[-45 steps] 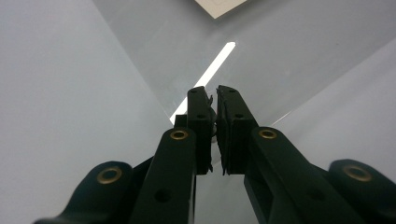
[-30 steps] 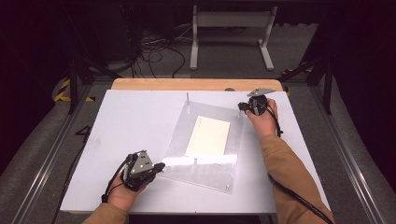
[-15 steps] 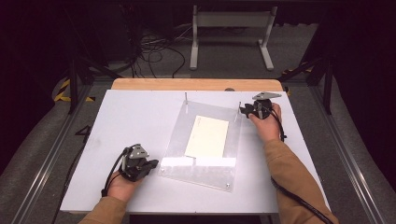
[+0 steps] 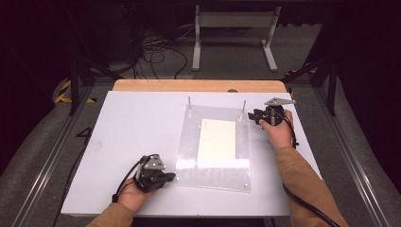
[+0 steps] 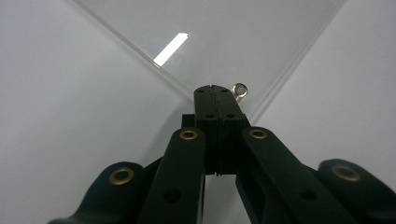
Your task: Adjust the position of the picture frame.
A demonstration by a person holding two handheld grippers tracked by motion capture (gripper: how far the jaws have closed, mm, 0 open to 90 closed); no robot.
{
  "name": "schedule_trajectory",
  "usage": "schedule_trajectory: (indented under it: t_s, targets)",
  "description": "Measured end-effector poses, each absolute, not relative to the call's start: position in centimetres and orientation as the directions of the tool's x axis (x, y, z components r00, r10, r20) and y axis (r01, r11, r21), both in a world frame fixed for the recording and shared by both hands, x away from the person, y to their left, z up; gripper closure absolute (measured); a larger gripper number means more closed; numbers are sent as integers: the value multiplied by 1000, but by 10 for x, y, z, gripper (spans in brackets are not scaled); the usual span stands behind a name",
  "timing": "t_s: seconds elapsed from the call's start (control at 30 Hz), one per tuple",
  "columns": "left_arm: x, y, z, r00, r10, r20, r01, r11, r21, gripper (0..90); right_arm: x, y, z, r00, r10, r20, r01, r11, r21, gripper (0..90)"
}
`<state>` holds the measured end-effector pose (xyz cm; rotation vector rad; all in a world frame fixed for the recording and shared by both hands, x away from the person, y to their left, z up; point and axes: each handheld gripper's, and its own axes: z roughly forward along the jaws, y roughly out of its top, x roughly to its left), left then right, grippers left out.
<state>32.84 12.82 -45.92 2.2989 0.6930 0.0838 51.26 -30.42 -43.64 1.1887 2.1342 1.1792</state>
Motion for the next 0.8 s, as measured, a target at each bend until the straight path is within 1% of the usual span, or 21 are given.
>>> schedule_trajectory:
  t_s: [0.07,0.17,0.2,0.23,0.3,0.37,0.43,0.47,0.5,0.53,0.67,0.7,0.8]
  targets:
    - [324,118,-459,871,474,-128,430,-612,663,900,519,-302,-434,-537,843,35,481,272,834,567]
    - [320,110,-456,884,464,-62,388,-652,651,899,531,-300,-428,-509,860,26,482,259,837,565]
    - [321,111,-456,889,454,-69,382,-648,659,898,535,-298,-426,-503,864,20,482,261,837,566]
    - [321,112,-456,884,460,-88,395,-632,667,897,538,-296,-424,-503,864,11,481,269,834,572]
    - [321,116,-457,875,475,-89,404,-618,674,895,545,-290,-423,-514,858,-16,477,301,826,591]
    - [323,123,-457,861,496,-111,428,-589,686,868,550,-284,-424,-522,851,-49,475,338,812,629]
    - [326,131,-457,848,512,-133,448,-561,697,852,555,-281,-425,-530,846,-59,470,350,810,675]
    - [326,136,-456,842,519,-146,458,-547,701,847,556,-280,-425,-535,842,-68,463,360,810,720]
    - [327,138,-456,842,518,-151,459,-542,704,849,557,-278,-425,-541,838,-69,466,367,805,830]
    - [326,141,-455,841,517,-156,461,-536,707,851,556,-276,-425,-541,838,-73,464,370,805,848]
    - [326,146,-450,843,520,-136,444,-532,721,857,554,-275,-424,-560,824,-91,438,387,811,851]
    - [325,148,-448,839,528,-134,445,-522,728,857,550,-273,-421,-583,807,-95,421,400,814,852]
    - [326,152,-446,838,531,-125,439,-520,733,856,546,-269,-420,-615,783,-96,403,417,815,852]
